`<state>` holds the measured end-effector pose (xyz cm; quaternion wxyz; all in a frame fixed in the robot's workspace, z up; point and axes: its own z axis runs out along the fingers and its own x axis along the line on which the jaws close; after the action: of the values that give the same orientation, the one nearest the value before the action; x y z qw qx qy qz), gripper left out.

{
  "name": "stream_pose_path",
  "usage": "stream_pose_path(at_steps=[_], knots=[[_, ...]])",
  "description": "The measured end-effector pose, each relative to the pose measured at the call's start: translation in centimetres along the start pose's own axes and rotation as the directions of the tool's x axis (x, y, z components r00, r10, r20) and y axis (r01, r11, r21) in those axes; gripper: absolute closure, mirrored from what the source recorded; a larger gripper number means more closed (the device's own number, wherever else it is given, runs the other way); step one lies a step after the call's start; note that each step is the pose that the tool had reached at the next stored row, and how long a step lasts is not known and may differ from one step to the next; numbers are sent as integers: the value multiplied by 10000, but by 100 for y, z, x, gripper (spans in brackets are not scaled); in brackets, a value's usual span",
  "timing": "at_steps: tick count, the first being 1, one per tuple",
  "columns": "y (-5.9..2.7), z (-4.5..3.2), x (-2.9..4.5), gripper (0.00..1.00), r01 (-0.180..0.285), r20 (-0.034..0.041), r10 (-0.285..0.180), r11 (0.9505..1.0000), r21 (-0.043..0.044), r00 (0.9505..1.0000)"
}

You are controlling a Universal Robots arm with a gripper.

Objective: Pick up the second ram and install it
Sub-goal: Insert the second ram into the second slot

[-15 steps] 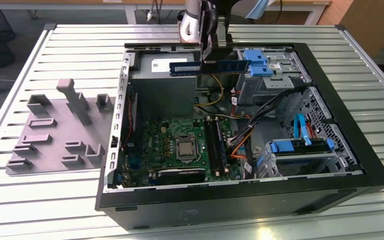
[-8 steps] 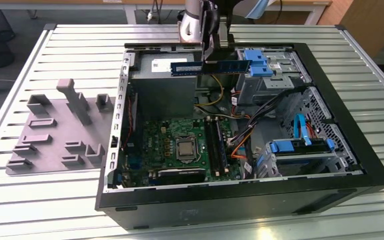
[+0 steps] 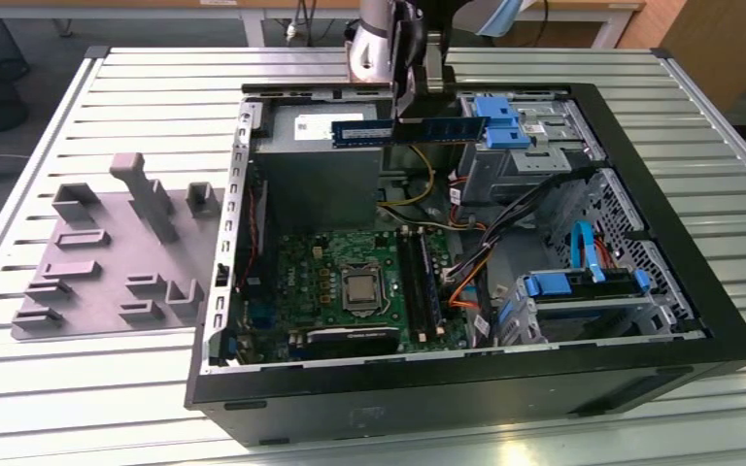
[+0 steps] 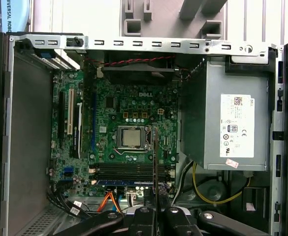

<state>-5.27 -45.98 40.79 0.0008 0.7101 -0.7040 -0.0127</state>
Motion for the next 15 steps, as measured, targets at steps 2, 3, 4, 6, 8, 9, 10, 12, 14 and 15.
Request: stream_pose_path(at_steps=[2,3,4,6,8,9,10,12,14,15], knots=[[0,0,0,86,-43,-4,43,10000,1,10000],[-1,1,0,86,-104,-12,104,9999,2,9999],[-1,1,0,86,-198,-20,198,9998,3,9998],[0,4,0,86,-469,-39,469,9989,8,9989],[0,7,0,86,-775,-53,775,9970,14,9970],[0,9,0,86,-934,-61,934,9956,17,9956],[0,10,0,86,-1086,-68,1086,9941,20,9941],[0,13,1,86,-1375,-77,1375,9905,26,9905],[0,16,0,86,-1662,-83,1662,9861,32,9861],[0,17,0,86,-1805,-87,1806,9836,35,9835]])
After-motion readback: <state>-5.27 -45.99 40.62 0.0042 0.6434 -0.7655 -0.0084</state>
